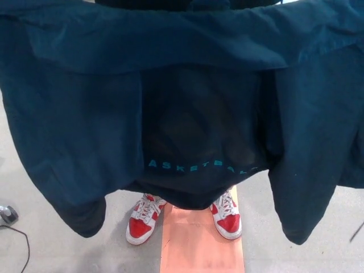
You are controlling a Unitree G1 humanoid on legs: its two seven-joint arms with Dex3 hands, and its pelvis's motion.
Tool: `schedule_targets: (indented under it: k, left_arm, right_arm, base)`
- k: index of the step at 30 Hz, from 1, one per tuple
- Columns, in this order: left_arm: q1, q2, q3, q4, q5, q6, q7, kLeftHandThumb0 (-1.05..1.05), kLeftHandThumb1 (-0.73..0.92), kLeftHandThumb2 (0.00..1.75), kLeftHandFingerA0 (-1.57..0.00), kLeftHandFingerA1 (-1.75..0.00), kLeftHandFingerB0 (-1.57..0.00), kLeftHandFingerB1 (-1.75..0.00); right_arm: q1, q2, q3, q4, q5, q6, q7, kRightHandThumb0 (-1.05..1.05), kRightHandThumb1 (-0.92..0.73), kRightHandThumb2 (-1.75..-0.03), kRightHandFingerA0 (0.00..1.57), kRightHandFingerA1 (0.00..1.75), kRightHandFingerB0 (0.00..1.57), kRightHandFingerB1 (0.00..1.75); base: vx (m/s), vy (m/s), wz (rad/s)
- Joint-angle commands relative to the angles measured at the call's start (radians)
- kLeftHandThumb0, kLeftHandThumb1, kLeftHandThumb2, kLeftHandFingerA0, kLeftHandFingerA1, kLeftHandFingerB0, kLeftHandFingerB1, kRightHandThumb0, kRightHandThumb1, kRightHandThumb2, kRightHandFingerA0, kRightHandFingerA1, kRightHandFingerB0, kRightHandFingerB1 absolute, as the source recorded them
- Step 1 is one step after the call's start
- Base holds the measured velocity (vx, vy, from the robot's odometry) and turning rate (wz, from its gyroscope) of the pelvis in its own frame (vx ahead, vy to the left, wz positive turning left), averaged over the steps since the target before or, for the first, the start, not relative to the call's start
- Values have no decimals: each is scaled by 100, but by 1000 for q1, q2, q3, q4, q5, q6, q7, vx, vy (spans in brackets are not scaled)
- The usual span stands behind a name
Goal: A person hands a coat to the robot and the robot grabs it with both hands and holds it while the person wears the coat.
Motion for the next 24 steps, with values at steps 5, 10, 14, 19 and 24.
schedule_targets:
  k: [5, 10, 14, 19, 24]
  left_arm:
    - [297, 256, 208, -732, 291, -632, 552, -25, 69, 61, -102, -54, -80, -48]
    - [319, 206, 413, -989, 189, -716, 436, -42, 52, 92, -87, -72, -67, -64]
    - [242, 210, 533, -1112, 40, -785, 314, -46, 43, 82, -69, -64, -57, -59]
    - [122, 239, 622, -1252, -102, -717, 211, -51, 52, 56, -54, -52, -57, -43]
    - [-84, 331, 706, -1322, -182, -581, 128, -62, 52, 57, -37, -59, -45, -44]
  right_arm:
    - [444, -55, -287, -706, 16, -532, -241, -3, -73, -61, 97, 63, 76, 56]
    - [357, -26, -446, -899, 142, -546, -199, -28, -52, -82, 87, 72, 56, 61]
    - [217, -31, -506, -1041, 244, -459, -150, -31, -62, -58, 76, 54, 52, 47]
    - [-5, -65, -556, -1144, 283, -324, -123, -37, -55, -56, 77, 57, 43, 46]
    - [-279, -170, -611, -1131, 323, -198, -60, -62, -46, -84, 43, 62, 14, 50]
  base:
    - [0, 0, 0]
    - [0, 0, 0]
    - [0, 0, 0]
    - [0, 0, 0]
    - [0, 0, 0]
